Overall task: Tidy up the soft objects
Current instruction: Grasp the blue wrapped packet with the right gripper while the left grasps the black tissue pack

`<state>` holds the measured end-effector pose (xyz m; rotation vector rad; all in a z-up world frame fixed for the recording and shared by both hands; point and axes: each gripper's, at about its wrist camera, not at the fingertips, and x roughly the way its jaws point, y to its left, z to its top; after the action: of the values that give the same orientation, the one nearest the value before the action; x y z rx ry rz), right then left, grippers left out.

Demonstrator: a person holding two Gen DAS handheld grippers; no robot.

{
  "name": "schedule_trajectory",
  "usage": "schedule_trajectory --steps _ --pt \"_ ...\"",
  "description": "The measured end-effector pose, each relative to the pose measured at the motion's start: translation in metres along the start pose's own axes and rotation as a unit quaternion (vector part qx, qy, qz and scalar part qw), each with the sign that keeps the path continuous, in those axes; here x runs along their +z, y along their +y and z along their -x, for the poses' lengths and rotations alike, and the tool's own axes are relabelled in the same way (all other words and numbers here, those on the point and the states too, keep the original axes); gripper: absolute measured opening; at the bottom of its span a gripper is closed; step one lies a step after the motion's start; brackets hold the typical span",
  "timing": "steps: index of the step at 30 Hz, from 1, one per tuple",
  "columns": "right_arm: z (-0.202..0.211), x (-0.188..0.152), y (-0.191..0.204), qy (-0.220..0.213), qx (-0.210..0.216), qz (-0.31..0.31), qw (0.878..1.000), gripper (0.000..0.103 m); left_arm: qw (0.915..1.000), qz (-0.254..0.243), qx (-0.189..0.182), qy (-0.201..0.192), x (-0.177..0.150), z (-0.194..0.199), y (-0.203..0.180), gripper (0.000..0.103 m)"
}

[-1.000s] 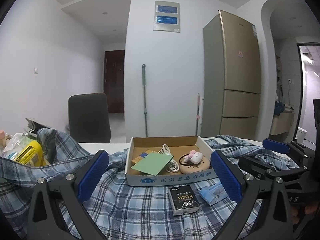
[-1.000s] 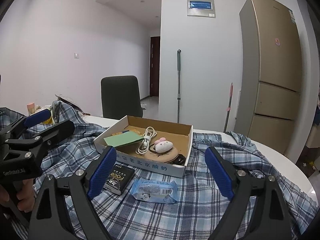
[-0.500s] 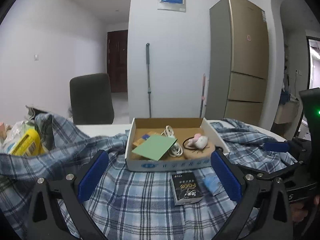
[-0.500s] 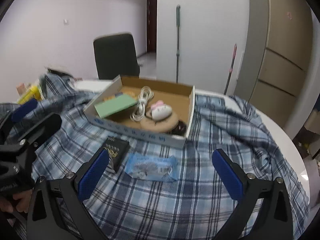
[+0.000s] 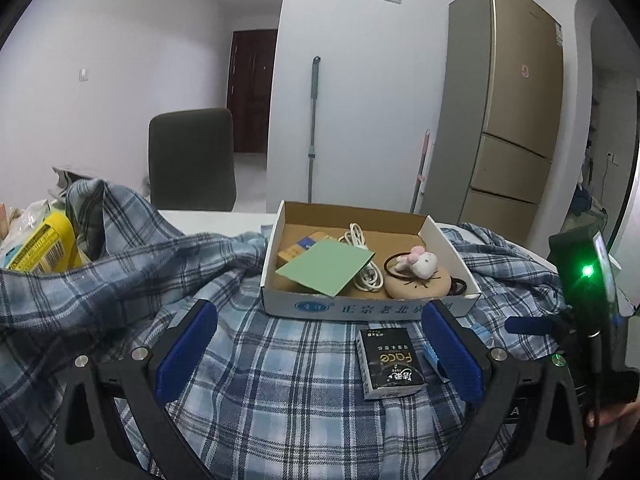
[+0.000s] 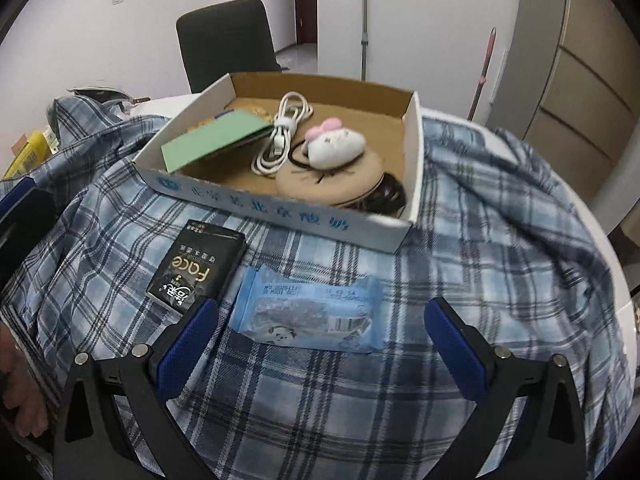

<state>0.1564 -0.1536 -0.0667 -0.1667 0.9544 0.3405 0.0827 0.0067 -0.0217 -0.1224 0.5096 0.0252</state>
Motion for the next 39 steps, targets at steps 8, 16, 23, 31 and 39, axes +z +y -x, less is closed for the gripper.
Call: schedule_trajectory --steps 8,16,23,31,39 --pt "-0.011 -0.002 -0.004 0.015 0.018 -0.017 1.0 0.099 0.9998 0.003 -0.003 0.017 -0.001 -0.006 0.002 0.103" --pt "0.005 -0.004 -0.009 -0.001 0.031 -0.028 0.999 0.062 0.9999 0.003 -0.002 0.017 -0.001 -0.007 0.002 0.103" --pt "0.049 -0.013 -0.022 -0.072 0.017 -0.005 0.997 0.061 0.9998 -0.002 -0.003 0.021 -0.002 -0.008 0.001 0.103" --pt "0.056 -0.022 -0.028 -0.137 -0.009 -0.011 0.99 0.062 0.997 0.007 -0.002 0.077 0.004 -0.023 -0.003 0.101" --pt "0.054 -0.024 -0.04 -0.134 0.008 -0.04 0.99 0.062 0.9908 -0.019 0.004 0.134 0.003 -0.05 -0.043 0.095"
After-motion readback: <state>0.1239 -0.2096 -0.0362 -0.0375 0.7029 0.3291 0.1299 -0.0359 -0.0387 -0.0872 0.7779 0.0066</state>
